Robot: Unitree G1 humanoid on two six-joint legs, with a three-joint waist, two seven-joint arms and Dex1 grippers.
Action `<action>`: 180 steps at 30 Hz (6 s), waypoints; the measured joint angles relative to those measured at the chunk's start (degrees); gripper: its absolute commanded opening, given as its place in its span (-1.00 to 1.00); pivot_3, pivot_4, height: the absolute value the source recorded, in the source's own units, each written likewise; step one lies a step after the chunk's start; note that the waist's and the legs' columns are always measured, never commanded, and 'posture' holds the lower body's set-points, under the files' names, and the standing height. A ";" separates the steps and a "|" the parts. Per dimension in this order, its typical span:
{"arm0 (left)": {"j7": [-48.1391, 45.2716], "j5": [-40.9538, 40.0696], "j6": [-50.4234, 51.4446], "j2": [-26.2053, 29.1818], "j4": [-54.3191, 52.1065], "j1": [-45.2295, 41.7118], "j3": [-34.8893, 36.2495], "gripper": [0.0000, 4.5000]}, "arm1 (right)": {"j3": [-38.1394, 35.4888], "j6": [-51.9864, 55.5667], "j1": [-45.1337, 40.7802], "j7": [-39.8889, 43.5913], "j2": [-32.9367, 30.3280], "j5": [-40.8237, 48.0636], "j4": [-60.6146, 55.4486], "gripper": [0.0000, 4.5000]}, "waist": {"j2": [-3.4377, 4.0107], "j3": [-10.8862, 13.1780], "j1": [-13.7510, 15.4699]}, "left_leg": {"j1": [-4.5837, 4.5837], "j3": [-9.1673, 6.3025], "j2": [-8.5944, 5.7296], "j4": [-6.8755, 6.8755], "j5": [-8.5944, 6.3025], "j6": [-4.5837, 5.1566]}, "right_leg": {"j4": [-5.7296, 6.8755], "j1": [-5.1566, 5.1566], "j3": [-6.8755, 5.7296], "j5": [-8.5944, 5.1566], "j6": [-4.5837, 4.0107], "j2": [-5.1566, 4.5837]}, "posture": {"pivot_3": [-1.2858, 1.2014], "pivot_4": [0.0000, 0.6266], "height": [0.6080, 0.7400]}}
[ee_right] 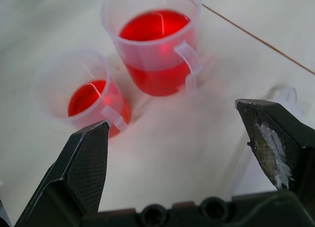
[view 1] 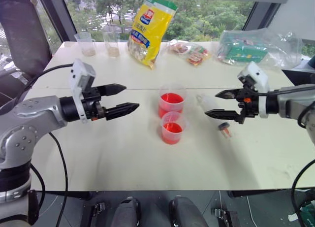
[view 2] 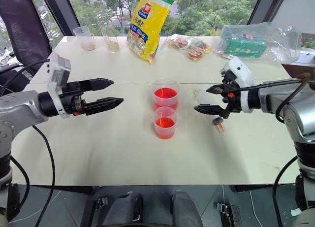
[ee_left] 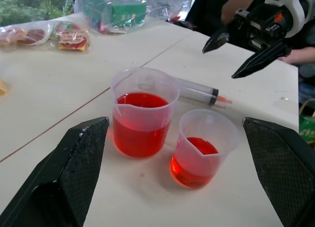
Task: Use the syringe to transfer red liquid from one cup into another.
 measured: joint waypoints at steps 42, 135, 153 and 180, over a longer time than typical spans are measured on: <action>0.30 1.88 -5.01 -0.98 -1.38 2.38 -1.82 1.00 | 24.90 6.42 -31.46 -8.28 20.93 -22.23 56.73 0.99 | 0.00 0.00 -0.24 | 0.02 0.10 -0.01 0.01 0.00 0.00 | 0.08 -0.08 0.06 0.00 0.00 0.01 | 0.03 -0.52 1.00; -15.27 27.27 -17.59 -24.26 39.38 -30.50 -16.57 -0.97 | 3.29 -52.44 -0.07 -22.77 49.70 -19.80 23.33 -0.36 | 0.00 0.00 -0.20 | 0.08 0.07 0.00 0.10 0.14 -0.24 | 0.57 -0.19 0.04 0.01 0.00 0.05 | 0.03 -0.52 1.00; -16.08 28.30 -17.19 -25.11 41.34 -33.11 -16.50 -0.97 | 2.67 -49.22 0.55 -20.16 48.93 -16.30 22.29 -0.36 | 0.00 0.00 -0.20 | 0.09 0.07 -0.01 0.10 0.14 -0.24 | 0.57 -0.20 0.04 0.01 0.00 0.06 | 0.03 -0.52 1.00; -16.98 28.61 -17.90 -23.94 38.86 -34.69 -15.68 -0.37 | 1.75 -42.29 0.70 -19.85 45.23 -12.94 16.48 -0.36 | 0.01 0.00 -0.30 | 0.09 0.07 0.01 0.09 0.14 -0.24 | 0.58 -0.21 0.05 0.01 0.00 0.07 | 0.03 -0.52 1.00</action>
